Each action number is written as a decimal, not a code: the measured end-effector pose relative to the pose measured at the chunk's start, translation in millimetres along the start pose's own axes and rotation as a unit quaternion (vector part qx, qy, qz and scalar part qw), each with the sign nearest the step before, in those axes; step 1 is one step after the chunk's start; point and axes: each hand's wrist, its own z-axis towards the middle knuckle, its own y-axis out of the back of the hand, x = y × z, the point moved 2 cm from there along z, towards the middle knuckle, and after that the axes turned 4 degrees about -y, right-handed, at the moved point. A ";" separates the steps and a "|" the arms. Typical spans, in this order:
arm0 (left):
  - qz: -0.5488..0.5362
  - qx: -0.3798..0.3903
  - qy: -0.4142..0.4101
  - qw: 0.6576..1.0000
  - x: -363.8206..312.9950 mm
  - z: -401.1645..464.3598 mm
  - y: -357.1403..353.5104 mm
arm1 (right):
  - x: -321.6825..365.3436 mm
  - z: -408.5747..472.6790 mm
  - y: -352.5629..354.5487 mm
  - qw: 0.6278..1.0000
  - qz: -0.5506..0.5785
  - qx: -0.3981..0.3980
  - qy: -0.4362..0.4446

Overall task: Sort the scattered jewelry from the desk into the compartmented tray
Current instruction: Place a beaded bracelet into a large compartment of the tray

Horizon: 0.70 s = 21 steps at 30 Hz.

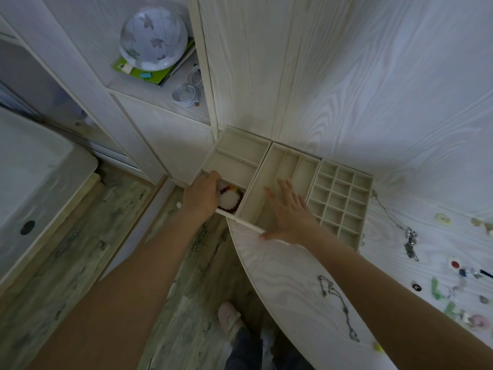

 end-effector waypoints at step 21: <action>0.268 -0.002 0.088 0.959 11.9 -0.6 16.8 | 18.8 22.4 -1.3 1.000 -0.023 0.006 0.017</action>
